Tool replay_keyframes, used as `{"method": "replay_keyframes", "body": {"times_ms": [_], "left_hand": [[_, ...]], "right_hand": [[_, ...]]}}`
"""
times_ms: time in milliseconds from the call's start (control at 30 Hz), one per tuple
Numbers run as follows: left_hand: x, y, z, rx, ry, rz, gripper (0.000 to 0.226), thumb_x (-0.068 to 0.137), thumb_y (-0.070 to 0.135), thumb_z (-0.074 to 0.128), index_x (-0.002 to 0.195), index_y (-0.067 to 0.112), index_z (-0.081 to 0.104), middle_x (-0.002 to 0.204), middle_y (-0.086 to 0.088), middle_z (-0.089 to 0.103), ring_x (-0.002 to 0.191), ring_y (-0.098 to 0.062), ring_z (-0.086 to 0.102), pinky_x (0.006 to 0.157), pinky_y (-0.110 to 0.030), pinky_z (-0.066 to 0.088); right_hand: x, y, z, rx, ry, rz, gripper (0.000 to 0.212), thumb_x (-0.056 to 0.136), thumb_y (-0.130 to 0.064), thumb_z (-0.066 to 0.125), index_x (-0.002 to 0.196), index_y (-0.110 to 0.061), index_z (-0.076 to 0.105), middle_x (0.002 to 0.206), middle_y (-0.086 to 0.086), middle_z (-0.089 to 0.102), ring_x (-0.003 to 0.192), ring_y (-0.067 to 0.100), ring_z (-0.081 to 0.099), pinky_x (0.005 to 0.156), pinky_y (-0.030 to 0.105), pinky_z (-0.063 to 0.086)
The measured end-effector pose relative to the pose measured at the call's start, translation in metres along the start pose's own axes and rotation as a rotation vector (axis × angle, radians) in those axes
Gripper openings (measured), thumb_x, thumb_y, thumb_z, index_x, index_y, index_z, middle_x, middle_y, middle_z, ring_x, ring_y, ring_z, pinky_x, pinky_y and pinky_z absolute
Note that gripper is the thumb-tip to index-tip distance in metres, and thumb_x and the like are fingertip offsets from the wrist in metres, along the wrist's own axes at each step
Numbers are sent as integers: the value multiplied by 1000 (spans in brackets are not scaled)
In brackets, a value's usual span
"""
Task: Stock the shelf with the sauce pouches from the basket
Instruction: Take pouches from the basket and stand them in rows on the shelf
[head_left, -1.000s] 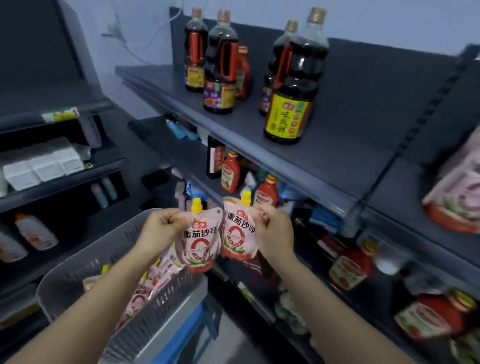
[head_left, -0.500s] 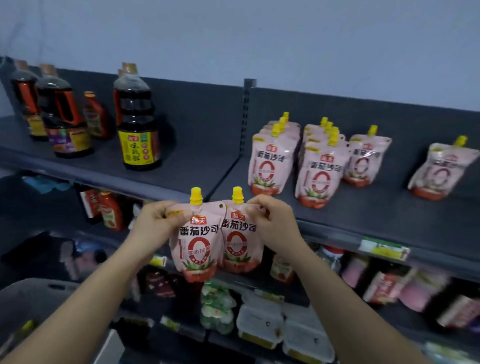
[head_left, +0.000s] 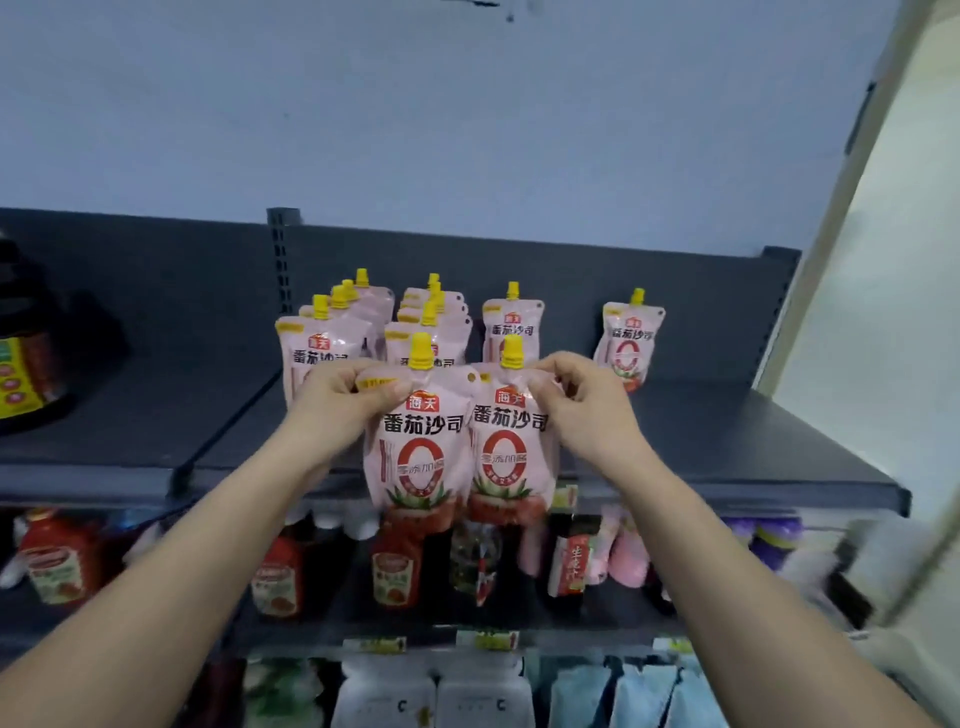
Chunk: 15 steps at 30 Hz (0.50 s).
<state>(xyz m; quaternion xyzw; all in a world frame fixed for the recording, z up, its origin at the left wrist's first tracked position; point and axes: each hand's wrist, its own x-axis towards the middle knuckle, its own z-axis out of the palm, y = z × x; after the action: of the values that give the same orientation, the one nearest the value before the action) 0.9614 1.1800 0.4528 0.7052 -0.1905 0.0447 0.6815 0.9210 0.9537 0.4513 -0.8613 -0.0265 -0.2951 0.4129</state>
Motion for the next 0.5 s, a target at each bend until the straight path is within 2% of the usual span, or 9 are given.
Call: {"method": "replay_keyframes", "body": {"times_ms": [100,200,400,500], "left_hand": [[16,8,45,-15,14,31,13,86,0,61,79,10,66,56,11,69,52,4,63,48,-11,46],[29,12,79,-12,27,54,8,85,3,62,81,7,67,59,10,71,54,0,65,46,-11,46],[68,12,133,0,73,44,7,86,4,64,84,7,70,65,8,73,64,-3,68,60,-18,55],[90,9,149,18,64,26,11,87,6,64,81,13,70,63,10,72,61,-1,68,55,-15,53]], "right_hand": [[16,18,-40,-36,13,-13,12,94,-17,55,89,-19,67,77,-16,60,70,-1,51,62,20,38],[31,33,-69,-42,16,-15,14,94,-16,54,85,-21,64,76,-18,59,71,-1,52,61,17,37],[63,74,-105,-19,29,33,16,94,-16,54,85,-22,65,75,-17,60,72,6,56,61,23,41],[77,94,-111,-37,33,51,16,94,-15,55,86,-22,67,77,-16,62,73,8,57,62,25,45]]}}
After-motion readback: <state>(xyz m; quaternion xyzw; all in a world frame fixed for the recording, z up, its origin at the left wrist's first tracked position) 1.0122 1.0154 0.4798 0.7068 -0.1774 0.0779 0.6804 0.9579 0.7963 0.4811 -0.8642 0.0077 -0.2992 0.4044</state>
